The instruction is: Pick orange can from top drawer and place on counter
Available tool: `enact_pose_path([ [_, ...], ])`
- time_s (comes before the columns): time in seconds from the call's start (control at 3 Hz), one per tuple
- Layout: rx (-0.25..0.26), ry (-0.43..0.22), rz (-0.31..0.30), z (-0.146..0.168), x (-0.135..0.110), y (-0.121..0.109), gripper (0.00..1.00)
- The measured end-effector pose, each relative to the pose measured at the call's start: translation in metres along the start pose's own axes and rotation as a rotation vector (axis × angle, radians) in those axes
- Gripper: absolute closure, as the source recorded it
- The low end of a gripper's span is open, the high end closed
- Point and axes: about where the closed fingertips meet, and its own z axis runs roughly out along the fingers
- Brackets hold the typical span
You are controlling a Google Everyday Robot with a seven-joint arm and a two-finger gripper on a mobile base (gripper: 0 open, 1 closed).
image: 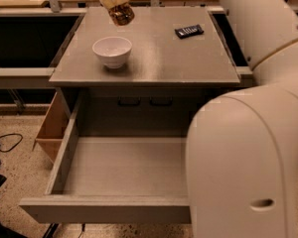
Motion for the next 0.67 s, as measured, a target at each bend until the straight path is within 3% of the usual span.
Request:
enact_pose_path([
  [0.33,0.057,-0.080,0.025,0.035,-0.001,-0.037,1.00],
  [0.67,0.127,-0.116,0.073,0.063,0.012,-0.069,1.00],
])
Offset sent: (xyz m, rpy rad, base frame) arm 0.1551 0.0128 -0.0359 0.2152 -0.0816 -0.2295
